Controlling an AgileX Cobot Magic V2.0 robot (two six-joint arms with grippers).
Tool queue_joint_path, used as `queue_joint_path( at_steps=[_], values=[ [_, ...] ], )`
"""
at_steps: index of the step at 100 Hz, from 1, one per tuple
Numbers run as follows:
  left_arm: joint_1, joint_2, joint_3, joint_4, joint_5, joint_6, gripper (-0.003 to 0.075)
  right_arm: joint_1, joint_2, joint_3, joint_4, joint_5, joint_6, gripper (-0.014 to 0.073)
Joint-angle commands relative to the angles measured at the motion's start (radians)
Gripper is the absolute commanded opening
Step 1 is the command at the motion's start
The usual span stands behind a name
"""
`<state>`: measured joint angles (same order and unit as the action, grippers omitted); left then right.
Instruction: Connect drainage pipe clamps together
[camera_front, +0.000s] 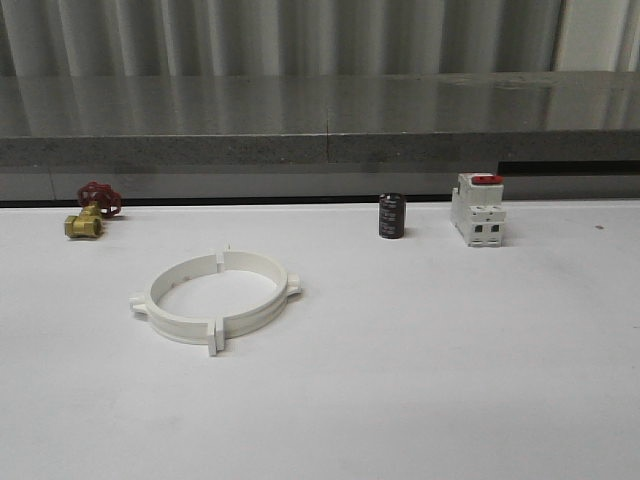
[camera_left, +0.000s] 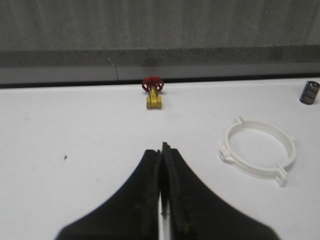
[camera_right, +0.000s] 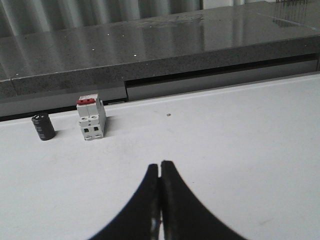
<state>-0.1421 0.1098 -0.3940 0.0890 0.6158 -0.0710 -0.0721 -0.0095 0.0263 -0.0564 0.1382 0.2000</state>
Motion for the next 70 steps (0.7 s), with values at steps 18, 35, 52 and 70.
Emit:
queue_joint_path(
  at_steps=[18,35,52,70],
  values=[
    [0.070,-0.090,0.253,-0.022,-0.483,0.051,-0.0021,-0.007,-0.020,-0.016,-0.010,-0.075,-0.004,-0.0068],
    [0.074,-0.142,0.444,-0.062,-0.604,0.051,-0.0021,-0.007,-0.020,-0.016,-0.010,-0.075,-0.004,-0.0068],
    [0.074,-0.142,0.439,-0.062,-0.523,0.051,-0.0021,-0.007,-0.020,-0.016,-0.010,-0.075,-0.004,-0.0068],
    [0.074,-0.142,0.439,-0.062,-0.528,0.051,-0.0021,-0.007,-0.020,-0.016,-0.010,-0.076,-0.004,-0.0068]
  ],
)
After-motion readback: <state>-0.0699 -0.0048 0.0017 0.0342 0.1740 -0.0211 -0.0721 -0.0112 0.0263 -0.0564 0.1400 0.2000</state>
